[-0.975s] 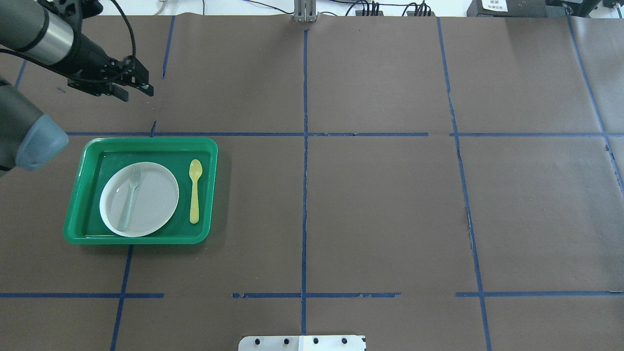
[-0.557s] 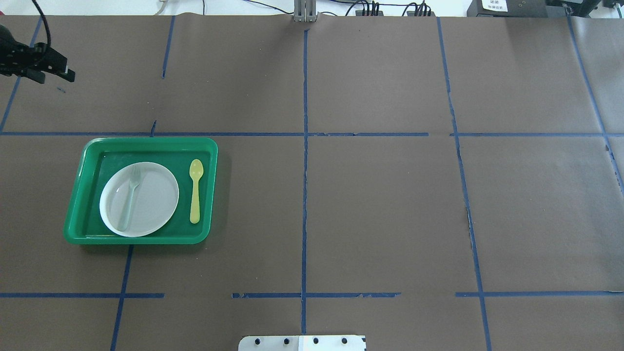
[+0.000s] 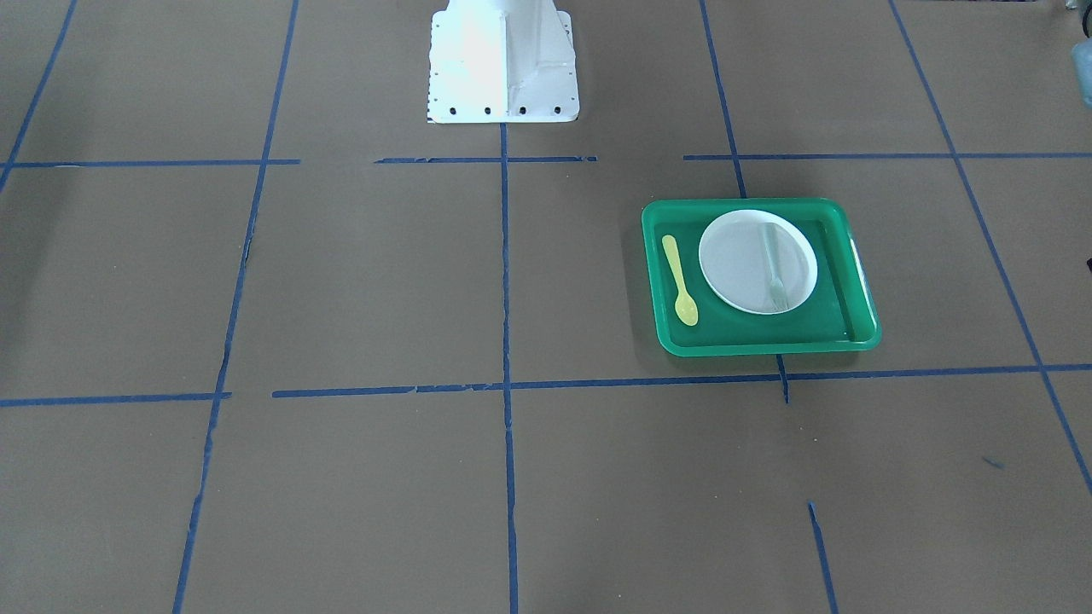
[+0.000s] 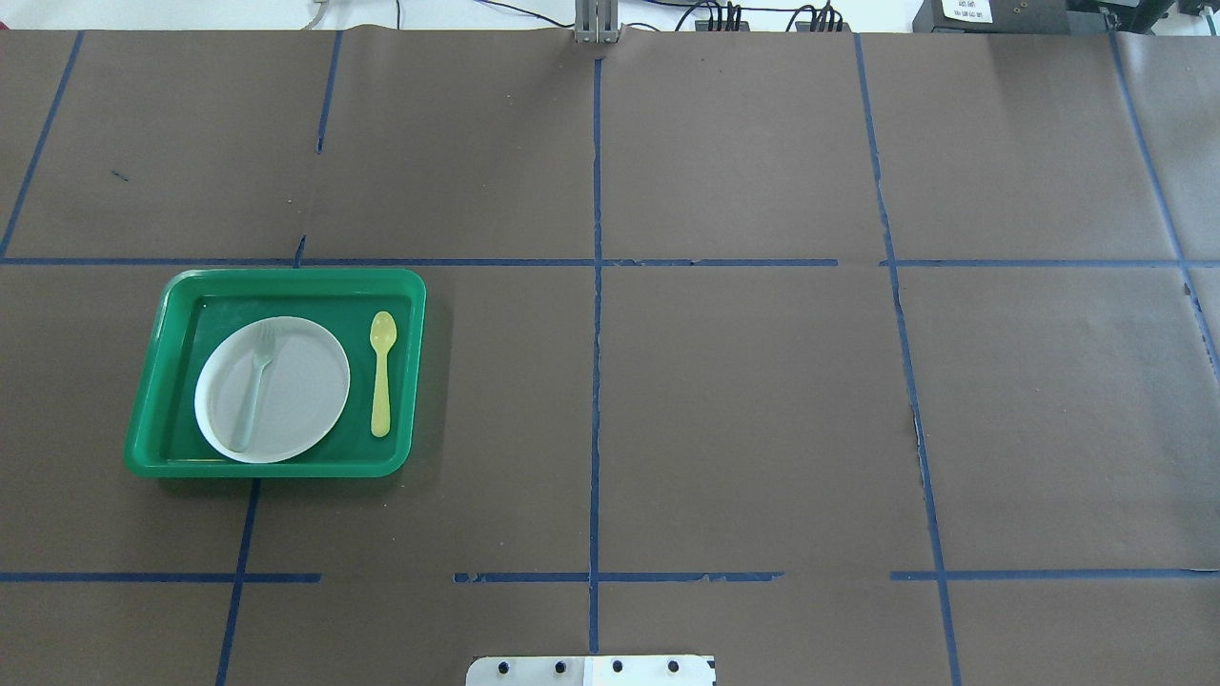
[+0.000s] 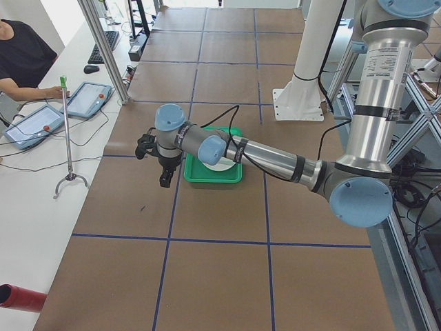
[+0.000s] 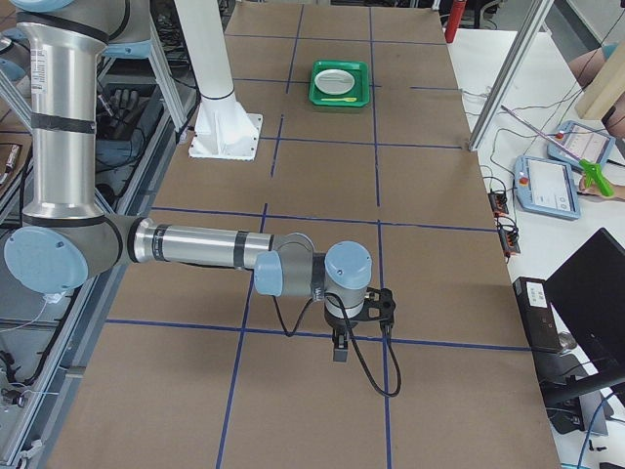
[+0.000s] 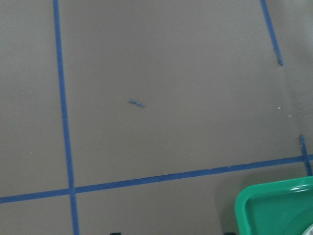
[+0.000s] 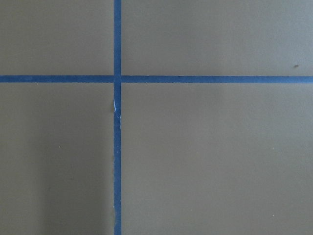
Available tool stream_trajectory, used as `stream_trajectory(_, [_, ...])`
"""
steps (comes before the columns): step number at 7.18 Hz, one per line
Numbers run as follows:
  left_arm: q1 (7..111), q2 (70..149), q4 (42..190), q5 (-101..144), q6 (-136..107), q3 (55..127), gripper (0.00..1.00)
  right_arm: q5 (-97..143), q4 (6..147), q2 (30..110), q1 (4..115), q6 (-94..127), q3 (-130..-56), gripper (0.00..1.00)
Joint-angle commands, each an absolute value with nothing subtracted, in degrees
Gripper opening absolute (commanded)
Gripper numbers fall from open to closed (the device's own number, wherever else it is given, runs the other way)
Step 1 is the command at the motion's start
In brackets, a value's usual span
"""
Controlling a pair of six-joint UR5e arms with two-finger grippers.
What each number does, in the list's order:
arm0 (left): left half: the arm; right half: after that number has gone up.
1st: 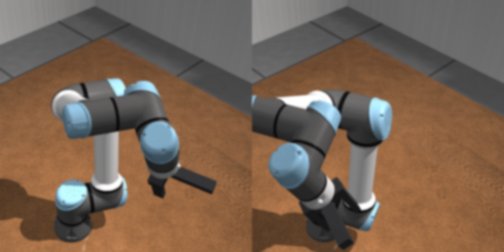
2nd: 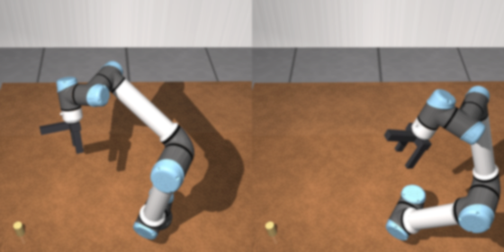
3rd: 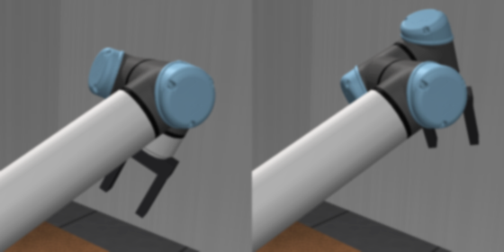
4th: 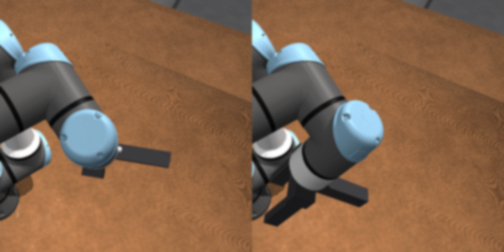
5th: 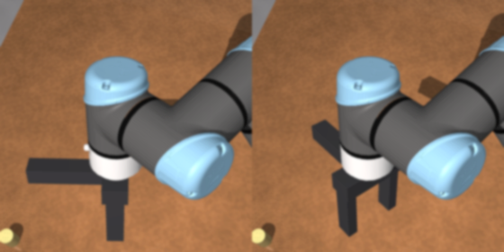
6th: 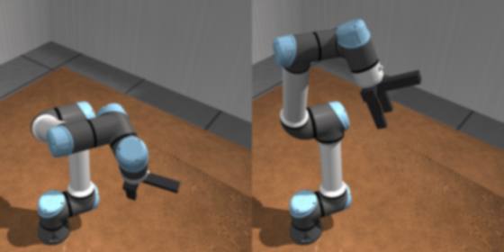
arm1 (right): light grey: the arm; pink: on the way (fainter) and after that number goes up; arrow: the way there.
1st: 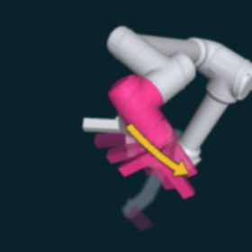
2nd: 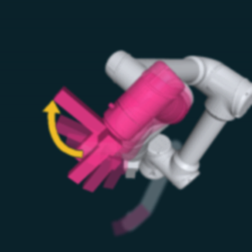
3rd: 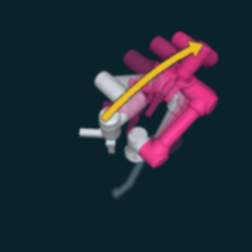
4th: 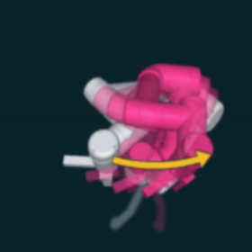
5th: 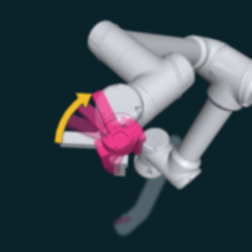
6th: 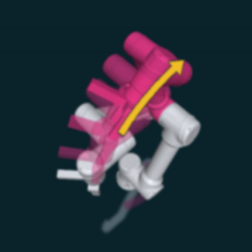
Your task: Place spoon
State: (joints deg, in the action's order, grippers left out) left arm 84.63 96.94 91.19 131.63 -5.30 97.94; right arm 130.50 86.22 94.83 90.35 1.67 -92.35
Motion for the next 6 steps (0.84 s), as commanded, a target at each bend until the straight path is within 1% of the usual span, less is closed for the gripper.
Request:
stream_trajectory(1, [87.6, 98.0, 87.1, 131.7, -1.1, 94.4, 0.75, 130.5, 86.2, 94.8, 90.4, 1.7, -92.4, 1.0])
stream_trajectory(3, [87.5, 97.6, 87.2, 131.1, -1.1, 95.5, 0.77, 130.5, 86.2, 94.8, 90.4, 1.7, -92.4, 1.0])
stream_trajectory(4, [87.5, 96.8, 87.5, 131.1, -1.1, 95.5, 0.86, 130.5, 86.2, 94.8, 90.4, 1.7, -92.4, 1.0])
stream_trajectory(5, [87.5, 95.8, 89.0, 131.2, -1.1, 95.5, 1.0, 130.5, 86.2, 94.8, 90.4, 1.7, -92.3, 1.0])
stream_trajectory(6, [87.5, 94.7, 89.3, 131.7, -1.1, 95.8, 1.0, 130.5, 86.2, 94.8, 90.4, 1.7, -92.3, 1.0])
